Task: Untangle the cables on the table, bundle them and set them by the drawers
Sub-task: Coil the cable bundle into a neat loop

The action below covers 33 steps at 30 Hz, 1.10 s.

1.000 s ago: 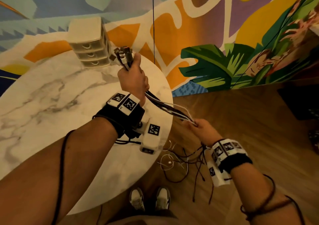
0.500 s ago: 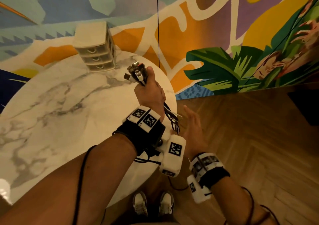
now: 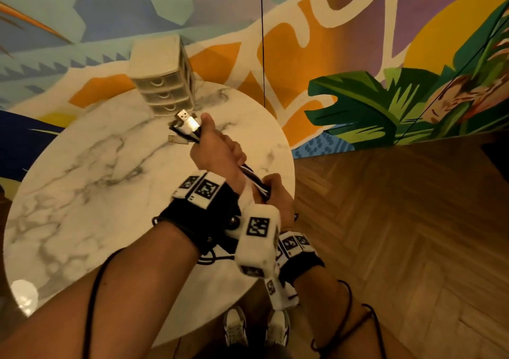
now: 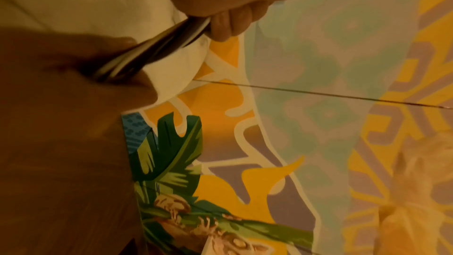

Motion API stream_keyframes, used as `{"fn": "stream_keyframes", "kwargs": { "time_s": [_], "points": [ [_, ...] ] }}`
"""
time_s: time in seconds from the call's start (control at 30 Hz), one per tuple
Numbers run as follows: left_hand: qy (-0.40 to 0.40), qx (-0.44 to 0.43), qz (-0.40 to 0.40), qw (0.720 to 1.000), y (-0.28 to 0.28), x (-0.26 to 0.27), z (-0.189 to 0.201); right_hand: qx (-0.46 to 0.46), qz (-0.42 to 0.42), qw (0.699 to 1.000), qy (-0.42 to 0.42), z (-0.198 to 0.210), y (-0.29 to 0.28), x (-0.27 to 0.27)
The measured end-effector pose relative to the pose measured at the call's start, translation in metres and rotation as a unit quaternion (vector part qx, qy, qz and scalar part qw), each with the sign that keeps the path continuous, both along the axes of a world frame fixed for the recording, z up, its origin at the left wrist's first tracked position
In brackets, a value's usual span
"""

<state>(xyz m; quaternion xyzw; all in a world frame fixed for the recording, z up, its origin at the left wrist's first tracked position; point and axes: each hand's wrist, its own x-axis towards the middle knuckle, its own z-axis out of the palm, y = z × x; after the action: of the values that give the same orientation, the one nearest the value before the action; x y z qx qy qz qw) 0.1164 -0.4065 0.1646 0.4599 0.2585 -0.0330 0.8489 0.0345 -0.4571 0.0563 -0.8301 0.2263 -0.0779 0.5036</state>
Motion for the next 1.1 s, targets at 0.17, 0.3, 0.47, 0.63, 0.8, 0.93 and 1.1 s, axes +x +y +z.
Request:
{"fn": "stream_keyframes", "kwargs": {
  "time_s": [0.17,0.3,0.47,0.63,0.8,0.93,1.1],
  "points": [
    [0.014,-0.012,-0.016,1.0,0.045,0.032,-0.01,-0.018,0.155,0.988,0.008,-0.005,-0.016,-0.018],
    [-0.023,-0.032,-0.103,0.994,0.071,0.042,-0.011,0.111,0.155,0.98,0.053,0.002,-0.029,-0.026],
    [-0.205,0.145,-0.385,0.888,0.069,0.007,0.02,0.256,0.103,0.955,0.11,0.019,-0.039,-0.009],
    [-0.416,0.552,-0.703,0.165,0.078,-0.042,0.019,0.305,0.091,0.936,0.151,0.042,-0.035,0.009],
    [-0.393,0.627,-0.672,0.021,0.099,-0.018,0.006,0.353,0.138,0.907,0.185,0.061,-0.025,0.004],
    [-0.444,0.637,-0.563,0.283,0.109,0.012,0.006,0.521,0.139,0.827,0.16,0.066,-0.011,0.004],
    [-0.344,0.503,-0.472,0.637,0.098,-0.02,-0.009,0.647,0.186,0.734,0.092,0.073,-0.011,0.0]
  ]
}}
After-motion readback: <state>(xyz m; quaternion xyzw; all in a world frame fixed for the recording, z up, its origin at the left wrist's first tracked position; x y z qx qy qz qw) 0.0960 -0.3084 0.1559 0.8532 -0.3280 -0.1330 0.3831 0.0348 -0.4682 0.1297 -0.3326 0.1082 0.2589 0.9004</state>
